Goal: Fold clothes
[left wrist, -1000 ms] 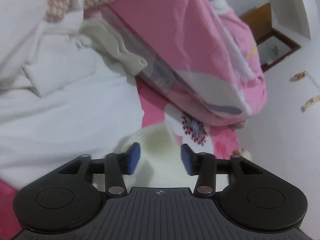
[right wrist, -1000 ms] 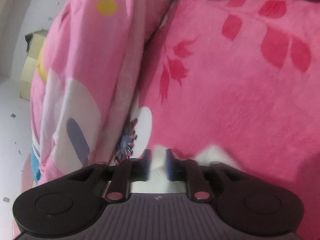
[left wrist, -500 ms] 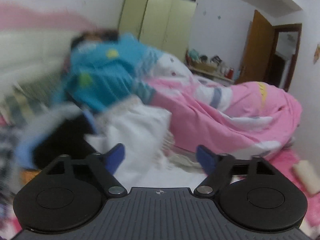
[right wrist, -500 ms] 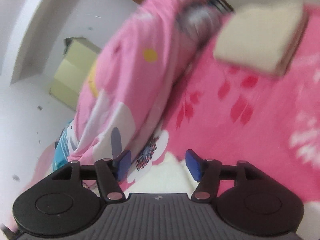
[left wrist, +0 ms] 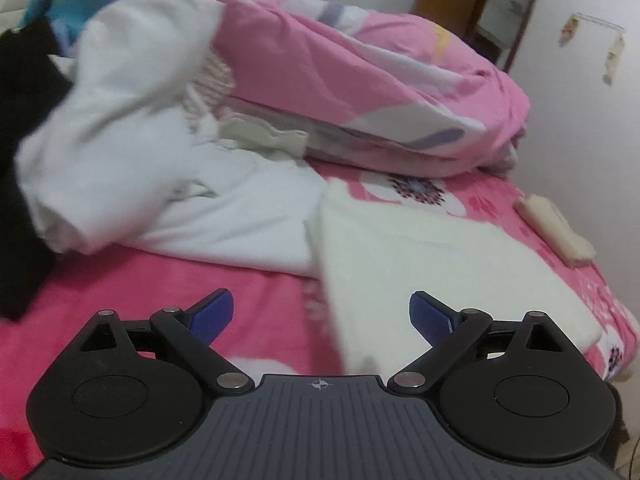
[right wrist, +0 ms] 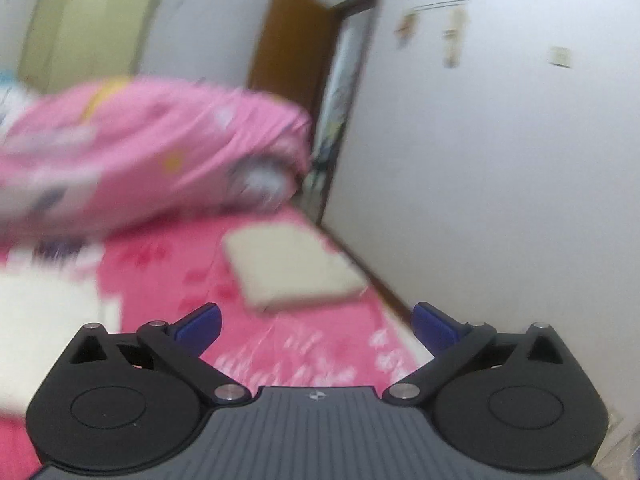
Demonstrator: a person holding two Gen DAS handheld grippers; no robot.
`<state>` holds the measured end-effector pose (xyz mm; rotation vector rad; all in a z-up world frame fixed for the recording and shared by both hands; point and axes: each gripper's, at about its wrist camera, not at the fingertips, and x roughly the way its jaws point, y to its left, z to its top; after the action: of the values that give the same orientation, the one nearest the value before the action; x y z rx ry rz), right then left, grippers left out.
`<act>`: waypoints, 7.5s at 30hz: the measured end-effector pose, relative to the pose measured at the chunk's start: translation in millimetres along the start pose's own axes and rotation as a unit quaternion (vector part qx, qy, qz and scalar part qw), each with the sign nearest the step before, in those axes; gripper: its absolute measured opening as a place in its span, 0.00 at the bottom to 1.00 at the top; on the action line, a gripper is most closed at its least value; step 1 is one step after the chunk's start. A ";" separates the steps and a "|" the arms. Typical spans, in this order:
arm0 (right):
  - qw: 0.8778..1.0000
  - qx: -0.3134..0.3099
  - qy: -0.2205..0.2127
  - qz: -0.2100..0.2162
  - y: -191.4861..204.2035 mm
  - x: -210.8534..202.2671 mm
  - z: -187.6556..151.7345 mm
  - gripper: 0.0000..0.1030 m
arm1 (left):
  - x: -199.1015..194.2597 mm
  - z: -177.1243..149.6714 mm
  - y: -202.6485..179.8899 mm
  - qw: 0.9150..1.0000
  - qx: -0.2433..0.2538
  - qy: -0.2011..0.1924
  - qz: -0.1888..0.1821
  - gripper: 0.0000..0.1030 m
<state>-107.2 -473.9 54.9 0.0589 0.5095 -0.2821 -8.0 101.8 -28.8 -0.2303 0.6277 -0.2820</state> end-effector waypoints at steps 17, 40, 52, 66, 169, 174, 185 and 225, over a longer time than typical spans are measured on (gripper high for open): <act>0.976 -0.157 0.014 0.149 117.0 69.4 -33.0 1.00 | -1.9 -29.0 -30.1 0.996 0.046 0.011 0.075 1.00; 0.954 0.013 0.093 0.284 70.0 132.5 -42.3 0.49 | 27.6 -25.8 -22.8 1.000 -0.010 -0.003 -0.005 0.51; 0.950 0.044 0.111 0.287 52.9 140.1 -46.8 0.20 | 37.0 -28.7 -11.0 0.998 -0.039 0.031 -0.023 0.43; 0.946 0.064 0.074 0.309 45.6 111.5 -49.6 0.08 | 21.1 -28.1 -12.5 0.999 -0.031 -0.001 -0.035 0.12; 0.980 -0.067 -0.015 0.184 175.5 82.1 -110.5 0.28 | 53.5 -53.1 -92.3 0.995 0.089 0.024 -0.036 0.54; 0.982 -0.071 -0.010 0.177 178.7 80.1 -109.4 0.28 | 52.1 -54.8 -90.3 0.996 0.075 0.020 -0.038 0.55; 0.988 -0.092 0.001 0.127 196.8 72.2 -106.2 0.30 | 52.5 -58.1 -93.2 0.997 0.066 0.007 -0.040 0.64; 0.985 -0.076 -0.023 0.156 223.5 105.3 -103.1 1.00 | 58.4 -15.5 -113.2 0.997 0.072 -0.018 -0.027 0.94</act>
<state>-5.2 -272.9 -89.7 -0.0157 0.4668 0.0620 6.4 -25.3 -39.3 -0.1135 0.5638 -0.3728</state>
